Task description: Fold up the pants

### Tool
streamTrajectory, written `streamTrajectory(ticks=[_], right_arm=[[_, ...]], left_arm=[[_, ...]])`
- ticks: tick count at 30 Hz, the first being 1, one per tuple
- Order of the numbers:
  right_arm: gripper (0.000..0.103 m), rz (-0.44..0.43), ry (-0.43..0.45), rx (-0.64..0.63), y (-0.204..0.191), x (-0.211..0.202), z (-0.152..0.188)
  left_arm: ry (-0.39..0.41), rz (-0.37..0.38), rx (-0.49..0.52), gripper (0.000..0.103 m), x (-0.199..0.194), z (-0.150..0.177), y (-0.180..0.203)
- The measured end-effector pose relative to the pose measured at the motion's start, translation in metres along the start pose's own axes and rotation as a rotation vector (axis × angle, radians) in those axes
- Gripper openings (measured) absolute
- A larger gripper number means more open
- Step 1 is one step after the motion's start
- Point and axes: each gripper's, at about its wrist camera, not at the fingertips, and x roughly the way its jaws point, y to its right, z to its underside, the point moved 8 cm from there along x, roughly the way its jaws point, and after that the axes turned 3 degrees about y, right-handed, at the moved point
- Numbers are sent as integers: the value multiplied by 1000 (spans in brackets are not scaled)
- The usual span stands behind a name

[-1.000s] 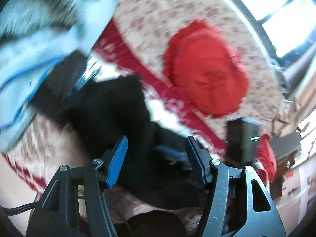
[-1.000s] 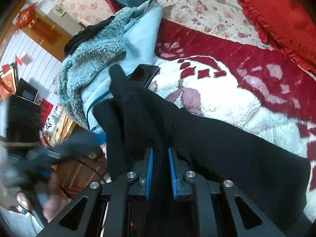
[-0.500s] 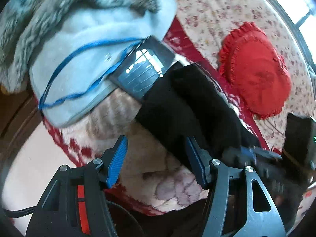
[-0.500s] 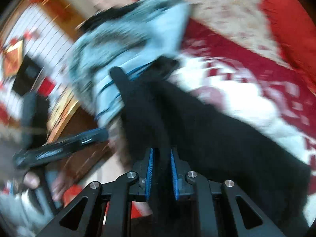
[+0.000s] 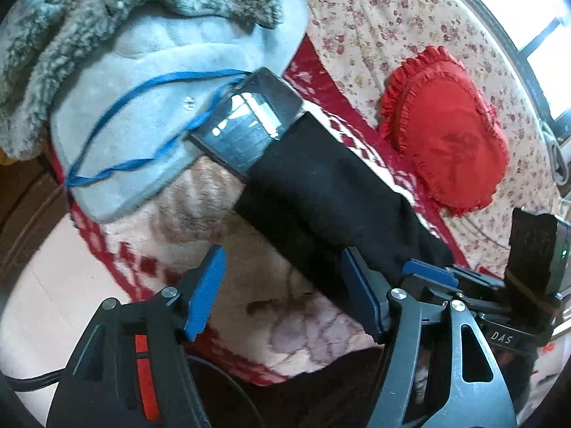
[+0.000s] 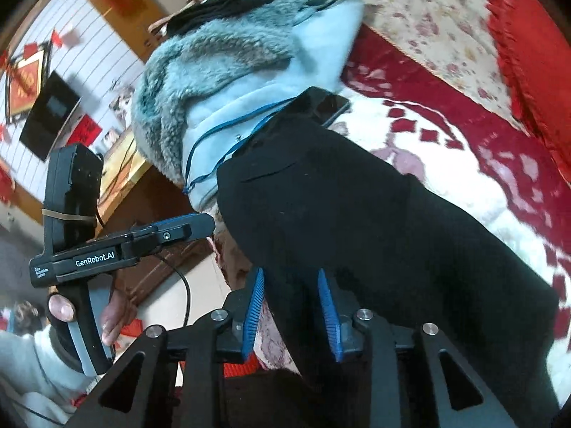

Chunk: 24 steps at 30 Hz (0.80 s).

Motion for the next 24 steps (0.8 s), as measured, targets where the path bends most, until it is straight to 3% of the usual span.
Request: streamTrajectory(ticks=[4,7,9,11,13,21,24], right_arm=[[31,-14,73,41,8,-16,-3],[31,71,79,34,19,-16,-3],[31,159,37,4,26,-5,4],[31,201,-3,-35,25,5,12],[32,234,10,-77,21,6,16],[33,194,-23,-35,25,-11,39],[33,225,-2,9,37,-32,50]], left_arm=[[-17,15,5,67,8,3,13],[-23,15,-1,67,13,3,19],[-27,-7,-5,67,19,3,21],[-31,-26,-15,67,25,2,22],[-36,-58,-27,67,33,2,21],[-61,-121,-62,70,50,7,15],[-53,-136,-56,70,47,7,16]])
